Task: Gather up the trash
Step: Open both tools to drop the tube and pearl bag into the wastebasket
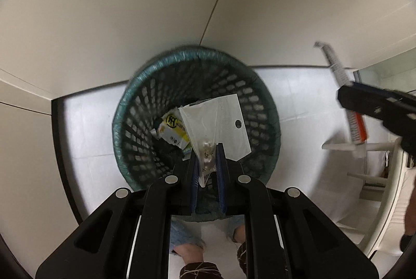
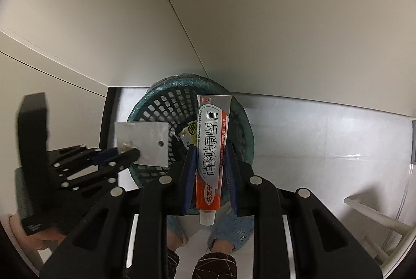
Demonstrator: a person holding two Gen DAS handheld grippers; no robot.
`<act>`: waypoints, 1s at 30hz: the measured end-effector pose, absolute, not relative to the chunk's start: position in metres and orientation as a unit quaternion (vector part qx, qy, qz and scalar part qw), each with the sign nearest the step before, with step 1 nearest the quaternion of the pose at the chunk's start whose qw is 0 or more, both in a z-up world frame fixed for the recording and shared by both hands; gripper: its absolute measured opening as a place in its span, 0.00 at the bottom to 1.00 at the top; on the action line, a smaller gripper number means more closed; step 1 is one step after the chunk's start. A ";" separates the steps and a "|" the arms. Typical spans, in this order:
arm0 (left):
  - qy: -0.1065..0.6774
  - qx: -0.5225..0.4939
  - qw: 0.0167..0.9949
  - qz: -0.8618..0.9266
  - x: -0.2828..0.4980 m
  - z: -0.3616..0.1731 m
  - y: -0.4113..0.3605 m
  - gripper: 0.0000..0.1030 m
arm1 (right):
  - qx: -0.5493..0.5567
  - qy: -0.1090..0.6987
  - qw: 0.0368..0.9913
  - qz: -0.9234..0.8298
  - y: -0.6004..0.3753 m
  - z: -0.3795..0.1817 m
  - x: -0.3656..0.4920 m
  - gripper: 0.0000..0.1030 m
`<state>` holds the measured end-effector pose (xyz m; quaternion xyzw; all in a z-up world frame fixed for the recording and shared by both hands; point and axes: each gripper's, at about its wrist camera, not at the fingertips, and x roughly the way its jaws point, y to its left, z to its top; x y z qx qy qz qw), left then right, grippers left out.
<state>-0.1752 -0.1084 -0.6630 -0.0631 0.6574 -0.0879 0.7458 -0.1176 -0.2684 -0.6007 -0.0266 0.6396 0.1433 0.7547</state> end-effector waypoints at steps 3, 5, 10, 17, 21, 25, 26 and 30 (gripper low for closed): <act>0.661 -0.055 0.742 -0.097 -0.174 -0.673 -0.118 0.11 | -0.025 0.641 0.753 0.145 -0.273 -0.608 -0.124 0.20; 0.665 -0.057 0.738 -0.100 -0.175 -0.683 -0.114 0.11 | -0.026 0.643 0.751 0.146 -0.275 -0.612 -0.124 0.20; 0.676 -0.044 0.728 -0.100 -0.174 -0.698 -0.116 0.15 | -0.026 0.649 0.747 0.145 -0.272 -0.620 -0.124 0.20; 0.674 -0.041 0.731 -0.101 -0.180 -0.699 -0.111 0.22 | -0.024 0.652 0.741 0.159 -0.261 -0.630 -0.127 0.20; 0.666 -0.045 0.738 -0.095 -0.185 -0.691 -0.100 0.41 | -0.029 0.652 0.739 0.166 -0.249 -0.636 -0.126 0.20; 0.661 -0.058 0.744 -0.081 -0.187 -0.684 -0.086 0.54 | -0.028 0.652 0.739 0.170 -0.239 -0.640 -0.125 0.20; 0.658 -0.063 0.747 -0.078 -0.187 -0.682 -0.083 0.60 | -0.028 0.651 0.739 0.171 -0.237 -0.642 -0.125 0.20; 0.647 -0.077 0.756 -0.068 -0.190 -0.675 -0.069 0.72 | -0.034 0.651 0.737 0.181 -0.227 -0.651 -0.127 0.20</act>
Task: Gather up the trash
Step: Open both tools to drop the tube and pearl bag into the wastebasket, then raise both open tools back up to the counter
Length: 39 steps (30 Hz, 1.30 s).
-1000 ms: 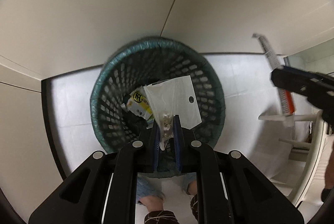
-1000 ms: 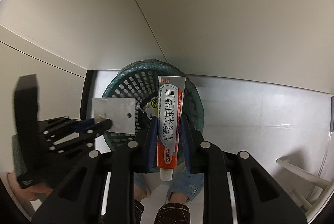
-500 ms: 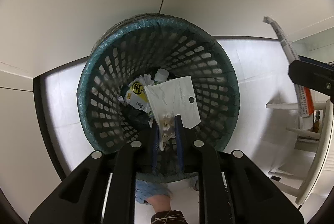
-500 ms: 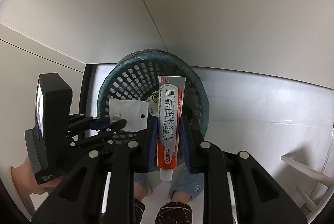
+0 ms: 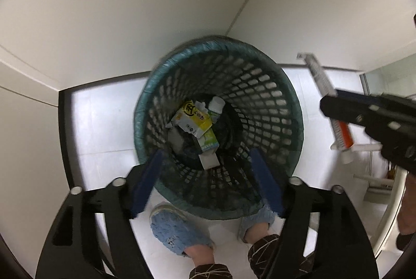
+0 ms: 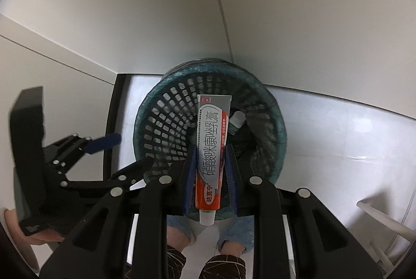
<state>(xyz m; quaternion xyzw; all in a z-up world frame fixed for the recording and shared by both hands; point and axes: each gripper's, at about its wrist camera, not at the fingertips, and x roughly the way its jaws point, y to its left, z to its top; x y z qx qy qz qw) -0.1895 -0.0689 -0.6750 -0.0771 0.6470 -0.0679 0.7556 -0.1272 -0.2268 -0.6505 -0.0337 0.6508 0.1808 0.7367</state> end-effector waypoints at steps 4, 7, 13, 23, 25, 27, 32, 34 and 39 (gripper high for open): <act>0.648 -0.078 0.755 -0.063 -0.191 -0.677 -0.059 0.74 | -0.039 0.657 0.730 0.184 -0.216 -0.664 -0.130 0.20; 0.647 -0.079 0.756 -0.062 -0.193 -0.677 -0.053 0.77 | -0.038 0.661 0.727 0.181 -0.211 -0.673 -0.131 0.21; 0.645 -0.077 0.759 -0.056 -0.195 -0.675 -0.043 0.80 | -0.033 0.665 0.724 0.180 -0.203 -0.681 -0.131 0.21; 0.642 -0.075 0.762 -0.045 -0.198 -0.668 -0.037 0.90 | -0.034 0.661 0.732 0.162 -0.209 -0.675 -0.132 0.56; 0.640 -0.075 0.763 -0.045 -0.199 -0.664 -0.036 0.91 | -0.031 0.657 0.736 0.158 -0.213 -0.669 -0.133 0.63; 0.638 -0.074 0.765 -0.042 -0.199 -0.658 -0.036 0.92 | -0.030 0.651 0.743 0.154 -0.217 -0.661 -0.133 0.72; 0.633 -0.075 0.769 -0.038 -0.199 -0.637 -0.036 0.94 | -0.032 0.636 0.757 0.144 -0.223 -0.634 -0.136 0.86; 0.630 -0.077 0.772 -0.038 -0.199 -0.623 -0.037 0.94 | -0.035 0.628 0.764 0.142 -0.224 -0.618 -0.137 0.89; 0.622 -0.074 0.779 -0.026 -0.202 -0.581 -0.041 0.94 | -0.040 0.616 0.774 0.142 -0.228 -0.575 -0.141 0.92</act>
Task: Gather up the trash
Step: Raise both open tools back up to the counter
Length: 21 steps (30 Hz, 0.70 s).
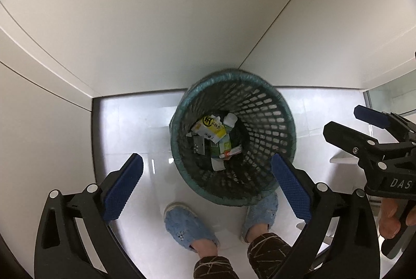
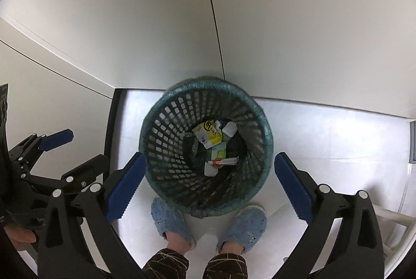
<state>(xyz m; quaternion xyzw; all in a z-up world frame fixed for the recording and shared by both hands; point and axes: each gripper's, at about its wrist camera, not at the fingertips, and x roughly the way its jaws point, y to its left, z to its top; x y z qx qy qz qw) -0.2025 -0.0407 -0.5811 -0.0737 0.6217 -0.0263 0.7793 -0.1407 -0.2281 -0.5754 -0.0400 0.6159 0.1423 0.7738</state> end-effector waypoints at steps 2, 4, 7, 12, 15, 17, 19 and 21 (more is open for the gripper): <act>0.617 -0.072 0.783 -0.023 -0.204 -0.560 -0.043 0.94 | -0.045 0.609 0.779 0.143 -0.229 -0.553 -0.143 0.92; 0.615 -0.071 0.785 -0.020 -0.205 -0.538 -0.044 0.94 | -0.048 0.601 0.784 0.146 -0.231 -0.530 -0.144 0.92; 0.610 -0.067 0.789 -0.016 -0.207 -0.505 -0.046 0.94 | -0.063 0.593 0.791 0.136 -0.234 -0.495 -0.146 0.92; 0.591 -0.055 0.805 -0.011 -0.206 -0.446 -0.043 0.94 | -0.062 0.579 0.803 0.126 -0.248 -0.439 -0.146 0.92; 0.586 -0.062 0.807 -0.011 -0.203 -0.414 -0.039 0.94 | -0.058 0.570 0.810 0.121 -0.254 -0.407 -0.149 0.92; 0.584 -0.059 0.810 -0.010 -0.200 -0.391 -0.038 0.93 | -0.055 0.567 0.814 0.118 -0.257 -0.386 -0.149 0.92; 0.576 -0.061 0.815 -0.015 -0.197 -0.364 -0.037 0.93 | -0.049 0.561 0.818 0.116 -0.259 -0.360 -0.151 0.92; 0.571 -0.058 0.819 -0.012 -0.195 -0.335 -0.035 0.93 | -0.047 0.553 0.824 0.113 -0.259 -0.332 -0.153 0.92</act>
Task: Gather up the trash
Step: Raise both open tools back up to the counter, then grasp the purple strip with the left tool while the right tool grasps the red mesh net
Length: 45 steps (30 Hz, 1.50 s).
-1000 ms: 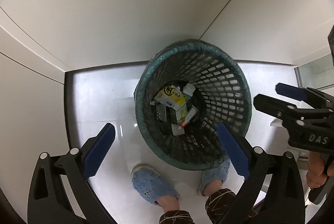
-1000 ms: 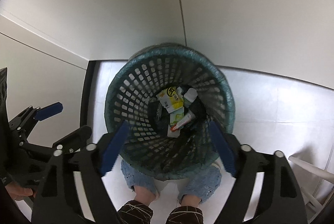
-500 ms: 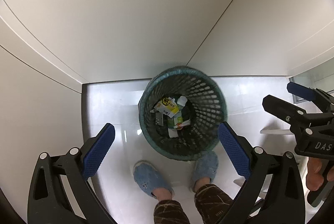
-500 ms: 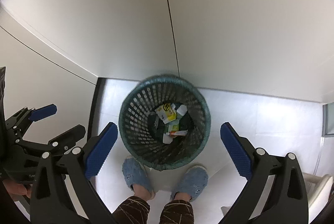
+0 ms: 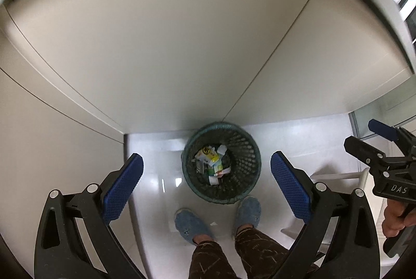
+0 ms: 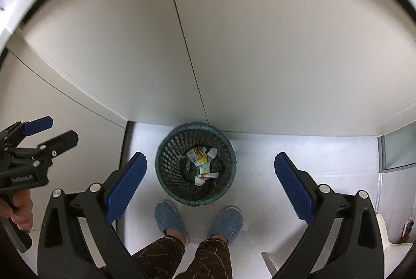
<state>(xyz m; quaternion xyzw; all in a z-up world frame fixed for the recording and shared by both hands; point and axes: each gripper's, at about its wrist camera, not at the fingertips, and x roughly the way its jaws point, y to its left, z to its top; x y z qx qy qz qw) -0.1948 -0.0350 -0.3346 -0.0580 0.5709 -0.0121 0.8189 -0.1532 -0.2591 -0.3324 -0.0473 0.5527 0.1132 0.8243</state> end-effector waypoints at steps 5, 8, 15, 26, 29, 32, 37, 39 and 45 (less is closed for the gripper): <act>0.552 -0.051 0.832 -0.021 -0.190 -0.261 -0.029 0.94 | -0.037 0.533 0.839 0.106 -0.255 -0.261 -0.152 0.92; 0.537 -0.049 0.842 -0.029 -0.185 -0.217 -0.025 0.94 | -0.013 0.520 0.848 0.099 -0.250 -0.223 -0.148 0.92; 0.496 -0.039 0.867 -0.039 -0.166 -0.135 -0.023 0.94 | 0.024 0.463 0.882 0.085 -0.253 -0.128 -0.138 0.92; 0.460 -0.021 0.887 -0.033 -0.123 -0.051 -0.032 0.94 | 0.027 0.438 0.896 0.069 -0.267 -0.053 -0.099 0.92; 0.457 -0.017 0.889 -0.031 -0.107 -0.041 -0.037 0.94 | 0.020 0.436 0.897 0.069 -0.271 -0.042 -0.082 0.92; 0.456 -0.018 0.889 -0.027 -0.089 -0.036 -0.045 0.94 | 0.015 0.434 0.898 0.074 -0.276 -0.037 -0.059 0.92; 0.465 -0.024 0.885 -0.018 -0.046 -0.044 -0.058 0.94 | 0.004 0.432 0.898 0.086 -0.285 -0.036 -0.006 0.92; 0.474 -0.026 0.880 -0.002 -0.023 -0.055 -0.063 0.94 | -0.007 0.435 0.896 0.095 -0.289 -0.037 0.024 0.92; 0.503 -0.037 0.863 0.016 0.038 -0.084 -0.087 0.94 | -0.033 0.447 0.885 0.125 -0.298 -0.045 0.111 0.92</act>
